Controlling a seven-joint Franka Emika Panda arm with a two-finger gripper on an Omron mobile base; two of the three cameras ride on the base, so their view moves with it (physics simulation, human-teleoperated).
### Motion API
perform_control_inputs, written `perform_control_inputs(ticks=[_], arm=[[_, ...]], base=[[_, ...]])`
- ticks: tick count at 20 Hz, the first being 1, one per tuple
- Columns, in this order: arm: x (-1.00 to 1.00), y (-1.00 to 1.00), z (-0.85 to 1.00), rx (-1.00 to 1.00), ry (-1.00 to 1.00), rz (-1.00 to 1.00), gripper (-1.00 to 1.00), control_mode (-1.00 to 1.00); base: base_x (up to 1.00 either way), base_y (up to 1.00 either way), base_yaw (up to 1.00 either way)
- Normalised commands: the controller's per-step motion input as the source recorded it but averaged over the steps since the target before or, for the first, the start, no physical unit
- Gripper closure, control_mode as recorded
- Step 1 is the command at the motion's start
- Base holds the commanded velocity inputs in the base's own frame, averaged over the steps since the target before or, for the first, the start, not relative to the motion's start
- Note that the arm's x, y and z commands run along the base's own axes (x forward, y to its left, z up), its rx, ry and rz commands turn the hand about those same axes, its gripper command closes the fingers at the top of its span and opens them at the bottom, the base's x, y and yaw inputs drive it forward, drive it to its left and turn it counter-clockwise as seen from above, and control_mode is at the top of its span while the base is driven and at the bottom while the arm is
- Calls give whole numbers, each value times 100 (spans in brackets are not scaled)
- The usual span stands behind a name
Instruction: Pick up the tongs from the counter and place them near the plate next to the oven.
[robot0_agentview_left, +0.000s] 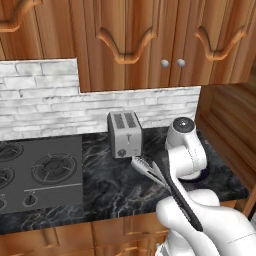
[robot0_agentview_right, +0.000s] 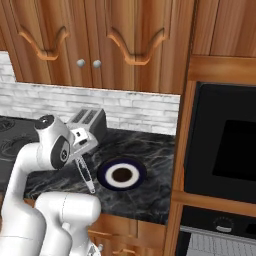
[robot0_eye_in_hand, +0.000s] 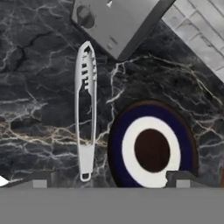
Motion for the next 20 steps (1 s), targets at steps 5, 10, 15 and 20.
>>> perform_control_inputs(ticks=[5, 10, 15, 20], arm=[[-67, 0, 56, 0, -29, 0, -100, -100], [-61, 0, 77, 0, -32, 0, -100, -100], [-71, 0, 41, 0, -41, 0, -100, -100], [-77, 0, 20, -1, -52, 0, -100, -100]], base=[[0, 0, 0], [0, 0, 0], [0, 0, 0], [0, 0, 0]])
